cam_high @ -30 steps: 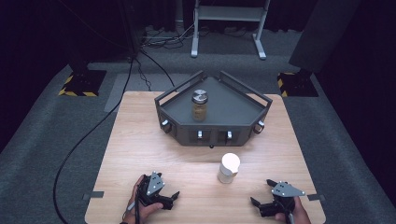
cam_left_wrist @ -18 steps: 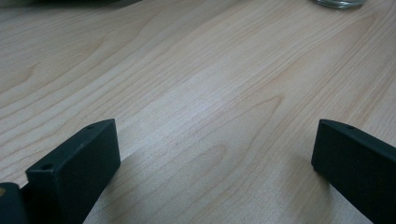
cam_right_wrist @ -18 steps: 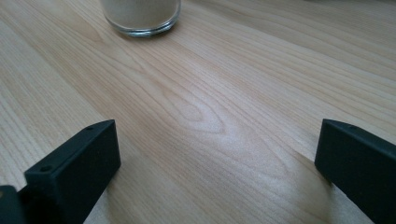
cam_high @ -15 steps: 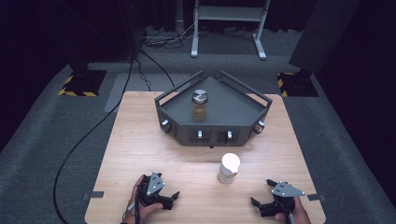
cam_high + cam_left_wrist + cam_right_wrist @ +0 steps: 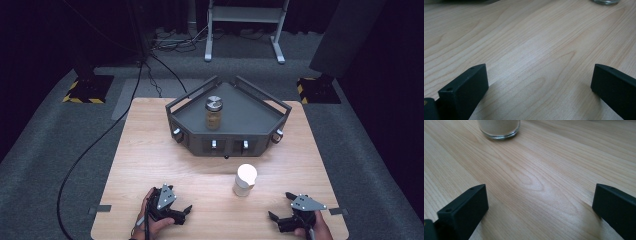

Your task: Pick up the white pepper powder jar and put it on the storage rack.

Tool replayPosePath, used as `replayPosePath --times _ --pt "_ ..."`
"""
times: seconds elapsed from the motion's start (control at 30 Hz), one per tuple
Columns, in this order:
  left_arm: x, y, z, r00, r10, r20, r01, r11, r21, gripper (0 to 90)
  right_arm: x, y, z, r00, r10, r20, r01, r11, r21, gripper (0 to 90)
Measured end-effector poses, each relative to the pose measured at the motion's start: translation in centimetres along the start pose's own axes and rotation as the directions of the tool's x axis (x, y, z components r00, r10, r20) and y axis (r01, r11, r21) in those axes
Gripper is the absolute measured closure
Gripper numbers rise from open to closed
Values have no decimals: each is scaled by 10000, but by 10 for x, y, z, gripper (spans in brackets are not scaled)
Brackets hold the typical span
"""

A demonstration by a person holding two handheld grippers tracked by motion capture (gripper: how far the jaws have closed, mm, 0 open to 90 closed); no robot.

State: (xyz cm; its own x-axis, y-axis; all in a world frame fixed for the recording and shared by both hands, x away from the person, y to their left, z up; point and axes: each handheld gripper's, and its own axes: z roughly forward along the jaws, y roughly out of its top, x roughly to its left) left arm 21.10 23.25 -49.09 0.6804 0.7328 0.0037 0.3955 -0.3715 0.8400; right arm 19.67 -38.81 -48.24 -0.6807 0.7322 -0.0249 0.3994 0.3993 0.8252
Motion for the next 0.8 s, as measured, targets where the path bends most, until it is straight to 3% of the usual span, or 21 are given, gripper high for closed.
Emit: replayPosePath --times 0.1,0.2,0.37,0.8 --pt "0 0 0 10000 8 -4 -8 10000 1 13 0 -2 -1 9999 -112 -41 112 9999 -93 22" --pt "0 0 0 10000 9 -3 -9 10000 0 13 -5 -8 -4 9995 281 -168 -289 9985 -465 22" --pt "0 0 0 10000 6 -2 -6 10000 -2 13 -5 -5 -4 9992 353 -189 -360 9986 -382 26" --pt "0 0 0 10000 9 -5 -9 10000 0 13 -6 14 -10 9996 188 -200 -207 9950 -977 29"
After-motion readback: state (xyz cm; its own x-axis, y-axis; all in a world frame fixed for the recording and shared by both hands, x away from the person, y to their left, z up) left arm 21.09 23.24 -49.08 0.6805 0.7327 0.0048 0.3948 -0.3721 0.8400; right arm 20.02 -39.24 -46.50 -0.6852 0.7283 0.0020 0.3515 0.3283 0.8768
